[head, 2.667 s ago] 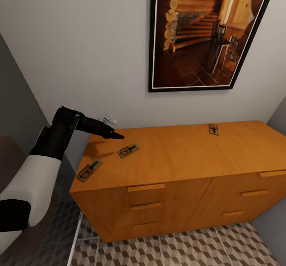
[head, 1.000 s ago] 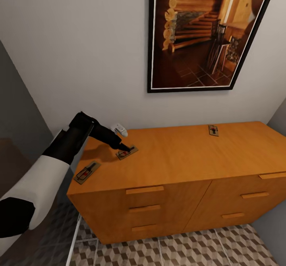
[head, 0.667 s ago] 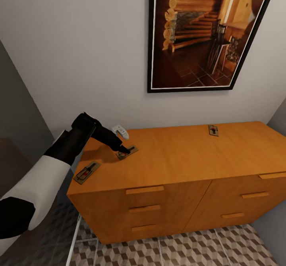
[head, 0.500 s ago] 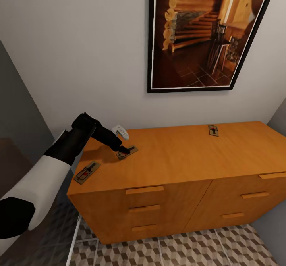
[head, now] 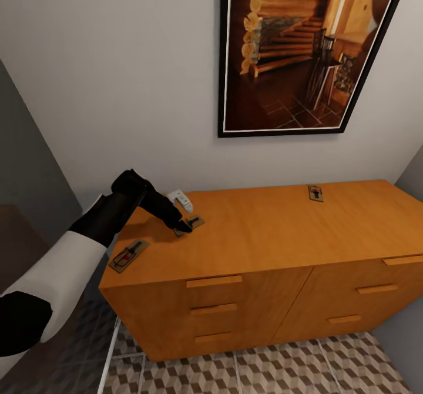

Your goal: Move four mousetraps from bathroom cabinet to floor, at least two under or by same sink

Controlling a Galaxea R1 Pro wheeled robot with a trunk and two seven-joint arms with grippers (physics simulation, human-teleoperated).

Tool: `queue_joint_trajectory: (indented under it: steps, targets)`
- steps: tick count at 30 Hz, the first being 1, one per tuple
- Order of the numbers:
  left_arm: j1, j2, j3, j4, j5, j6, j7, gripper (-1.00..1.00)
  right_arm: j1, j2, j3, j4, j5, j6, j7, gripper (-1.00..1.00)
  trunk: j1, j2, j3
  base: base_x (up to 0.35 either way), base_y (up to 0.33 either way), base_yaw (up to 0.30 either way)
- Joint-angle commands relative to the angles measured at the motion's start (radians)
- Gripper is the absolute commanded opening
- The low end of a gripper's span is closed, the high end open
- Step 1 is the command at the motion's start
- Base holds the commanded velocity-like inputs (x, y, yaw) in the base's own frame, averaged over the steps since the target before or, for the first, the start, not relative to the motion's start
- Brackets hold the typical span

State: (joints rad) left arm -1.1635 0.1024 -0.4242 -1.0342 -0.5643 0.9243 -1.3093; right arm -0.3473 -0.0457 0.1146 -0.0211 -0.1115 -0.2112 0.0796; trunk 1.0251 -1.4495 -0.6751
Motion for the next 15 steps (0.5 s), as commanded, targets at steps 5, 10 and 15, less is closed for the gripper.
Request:
queue_joint_trajectory:
  steps: [5,10,15]
  targets:
    - [-0.001,0.0,-0.006,0.008,-0.011,0.009,-0.01,1.0,-0.001,0.0,0.008,0.001,-0.011,-0.004,0.005,-1.0,0.0,0.0,-0.001,0.0,0.0,0.0]
    - [-0.001,0.0,-0.008,0.014,-0.011,0.009,-0.01,1.0,0.0,0.0,0.008,0.001,-0.011,-0.004,0.005,-1.0,0.0,0.0,-0.001,0.0,0.0,0.0]
    - [-0.001,0.0,-0.017,0.017,-0.011,0.008,-0.01,1.0,-0.001,0.0,0.008,0.001,-0.011,-0.004,0.005,-1.0,0.0,0.0,-0.001,0.0,0.0,0.0]
